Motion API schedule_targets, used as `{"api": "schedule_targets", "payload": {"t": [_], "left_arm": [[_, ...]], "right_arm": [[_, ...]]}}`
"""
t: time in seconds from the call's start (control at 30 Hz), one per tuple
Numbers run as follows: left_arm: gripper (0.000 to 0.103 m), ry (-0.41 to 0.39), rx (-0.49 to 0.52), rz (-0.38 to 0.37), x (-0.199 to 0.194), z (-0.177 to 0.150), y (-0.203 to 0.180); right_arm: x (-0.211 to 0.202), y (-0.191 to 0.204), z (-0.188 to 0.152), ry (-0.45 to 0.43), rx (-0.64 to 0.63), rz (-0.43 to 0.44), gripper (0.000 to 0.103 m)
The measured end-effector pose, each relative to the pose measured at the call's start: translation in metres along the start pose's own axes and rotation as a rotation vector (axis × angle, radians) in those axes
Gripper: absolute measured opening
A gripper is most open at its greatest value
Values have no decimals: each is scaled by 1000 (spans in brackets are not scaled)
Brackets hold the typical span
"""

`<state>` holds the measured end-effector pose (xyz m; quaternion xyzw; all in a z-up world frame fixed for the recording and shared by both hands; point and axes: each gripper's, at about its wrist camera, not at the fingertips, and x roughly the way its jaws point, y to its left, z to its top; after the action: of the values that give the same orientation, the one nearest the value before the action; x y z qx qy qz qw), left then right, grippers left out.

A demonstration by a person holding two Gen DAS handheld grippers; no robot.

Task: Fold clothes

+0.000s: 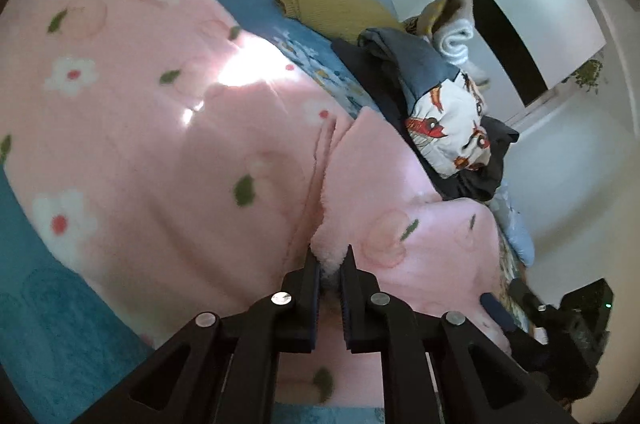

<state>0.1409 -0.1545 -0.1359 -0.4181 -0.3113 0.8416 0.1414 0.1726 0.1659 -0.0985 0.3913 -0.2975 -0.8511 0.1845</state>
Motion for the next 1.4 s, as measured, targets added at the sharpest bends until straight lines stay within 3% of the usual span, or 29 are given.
{"api": "schedule_targets", "payload": {"t": [0.13,0.27,0.4,0.6,0.7,0.8,0.87,1.0,1.2,1.33,1.4], "left_arm": [[16,3,48,6,-3,2,-8],[35,1,42,10,-3,8,-10],[43,-17,16,30,-3,23,-12],[45,61,56,104,20,15,-14],[45,20,114,112,18,4,-16],[45,17,76,70,6,10,-11],[45,-41,37,11,-14,17,-5],[47,-211,-26,61,-60,39,30],[55,-401,-293,309,-122,76,137],[59,-396,-349,353,-124,102,179],[60,-350,-377,317,-115,117,198]], "right_arm": [[-5,-15,0,8,18,-53,58],[-14,-38,-1,10,76,-77,58],[-17,-42,-4,8,83,-77,58],[-16,-36,-8,9,54,-99,58],[-16,-38,-9,8,58,-94,58],[-15,-36,-8,7,52,-99,58],[-16,-35,-8,-1,51,-93,58],[-19,-34,-8,-21,52,-68,58],[-16,-33,-8,-25,54,-70,59],[-11,-30,-7,-23,50,-86,59],[-9,-28,-7,-21,48,-95,60]]}}
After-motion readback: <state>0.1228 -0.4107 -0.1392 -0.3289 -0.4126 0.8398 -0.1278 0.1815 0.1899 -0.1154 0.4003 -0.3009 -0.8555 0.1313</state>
